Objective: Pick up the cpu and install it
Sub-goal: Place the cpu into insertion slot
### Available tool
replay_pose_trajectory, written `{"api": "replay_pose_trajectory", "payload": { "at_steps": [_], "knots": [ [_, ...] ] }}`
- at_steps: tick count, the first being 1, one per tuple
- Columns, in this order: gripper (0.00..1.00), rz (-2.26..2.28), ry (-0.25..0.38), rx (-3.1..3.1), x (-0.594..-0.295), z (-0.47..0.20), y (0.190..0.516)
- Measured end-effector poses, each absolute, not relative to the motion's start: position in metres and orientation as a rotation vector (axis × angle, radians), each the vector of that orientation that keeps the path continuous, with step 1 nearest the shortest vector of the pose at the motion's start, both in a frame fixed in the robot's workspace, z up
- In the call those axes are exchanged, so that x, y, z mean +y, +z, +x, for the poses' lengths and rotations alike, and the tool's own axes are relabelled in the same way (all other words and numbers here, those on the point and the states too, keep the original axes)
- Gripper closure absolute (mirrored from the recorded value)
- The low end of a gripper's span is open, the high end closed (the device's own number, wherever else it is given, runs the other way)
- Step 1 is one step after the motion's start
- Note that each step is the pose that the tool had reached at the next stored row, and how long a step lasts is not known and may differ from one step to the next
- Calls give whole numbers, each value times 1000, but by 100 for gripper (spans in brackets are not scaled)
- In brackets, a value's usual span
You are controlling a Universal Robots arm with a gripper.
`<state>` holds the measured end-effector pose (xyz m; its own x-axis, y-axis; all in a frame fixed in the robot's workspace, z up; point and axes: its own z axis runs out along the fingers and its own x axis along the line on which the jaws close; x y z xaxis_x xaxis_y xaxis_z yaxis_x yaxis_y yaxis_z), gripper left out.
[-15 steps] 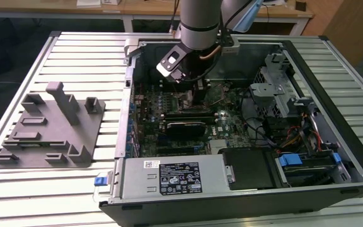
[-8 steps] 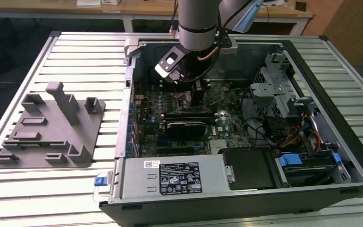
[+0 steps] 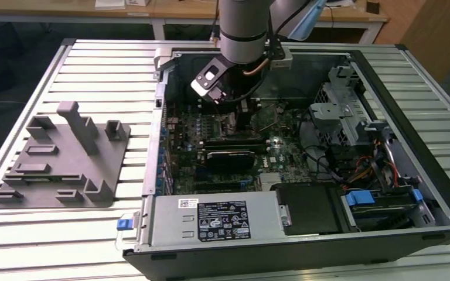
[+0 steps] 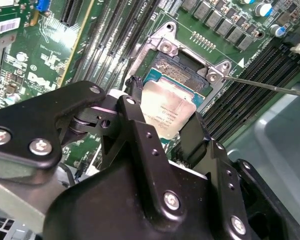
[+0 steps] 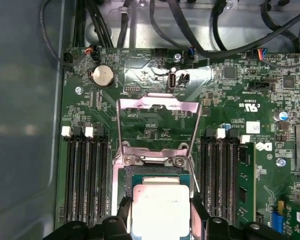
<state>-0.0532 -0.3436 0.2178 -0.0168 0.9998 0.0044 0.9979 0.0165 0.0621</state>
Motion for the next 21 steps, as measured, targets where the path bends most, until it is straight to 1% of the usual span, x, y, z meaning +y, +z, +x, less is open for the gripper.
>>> {"api": "replay_pose_trajectory", "payload": {
  "at_steps": [21],
  "knots": [
    [46,2209,74,2175,-340,-55,200]
  ]
}}
